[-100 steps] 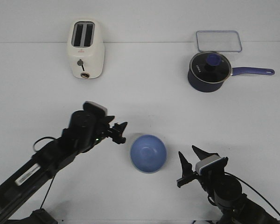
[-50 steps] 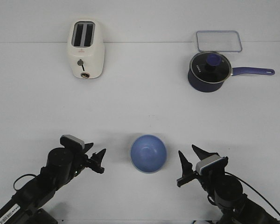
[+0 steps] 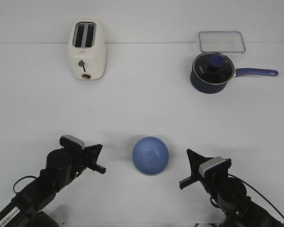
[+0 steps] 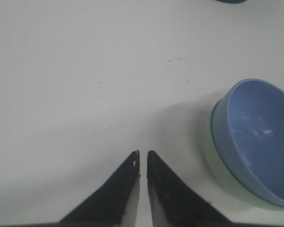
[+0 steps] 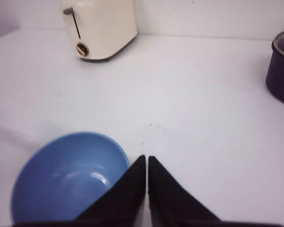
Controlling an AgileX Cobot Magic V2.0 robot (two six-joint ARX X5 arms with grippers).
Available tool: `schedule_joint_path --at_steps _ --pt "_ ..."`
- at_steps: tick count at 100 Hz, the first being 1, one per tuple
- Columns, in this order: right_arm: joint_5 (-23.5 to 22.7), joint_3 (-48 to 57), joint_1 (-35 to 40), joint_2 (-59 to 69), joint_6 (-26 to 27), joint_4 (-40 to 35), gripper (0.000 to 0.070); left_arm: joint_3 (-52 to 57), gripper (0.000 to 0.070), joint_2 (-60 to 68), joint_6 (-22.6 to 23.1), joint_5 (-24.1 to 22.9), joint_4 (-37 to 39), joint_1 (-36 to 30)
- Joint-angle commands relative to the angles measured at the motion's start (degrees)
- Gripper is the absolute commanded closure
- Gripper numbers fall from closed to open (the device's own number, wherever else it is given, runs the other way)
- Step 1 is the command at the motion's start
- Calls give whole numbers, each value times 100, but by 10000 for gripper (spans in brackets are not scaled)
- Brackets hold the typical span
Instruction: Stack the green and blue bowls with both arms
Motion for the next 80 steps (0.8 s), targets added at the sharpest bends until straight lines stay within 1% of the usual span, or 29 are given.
schedule_joint_path --at_steps 1,16,59,61,66,70,80 --pt "2 31 55 15 92 94 691 74 689 4 24 -13 85 -35" --pt "2 31 55 15 92 94 691 76 688 4 24 -13 212 -35" --pt "2 31 55 15 92 92 691 72 689 -26 28 -13 1165 -33" --pt "2 31 55 15 92 94 691 72 689 -85 98 -24 1158 -9" --pt "2 31 55 17 92 94 691 50 688 -245 564 -144 1154 138" --pt "0 31 55 17 92 94 691 -39 689 -393 896 -140 1193 260" --pt "2 31 55 15 92 94 691 -610 688 -1023 1513 -146 1464 732"
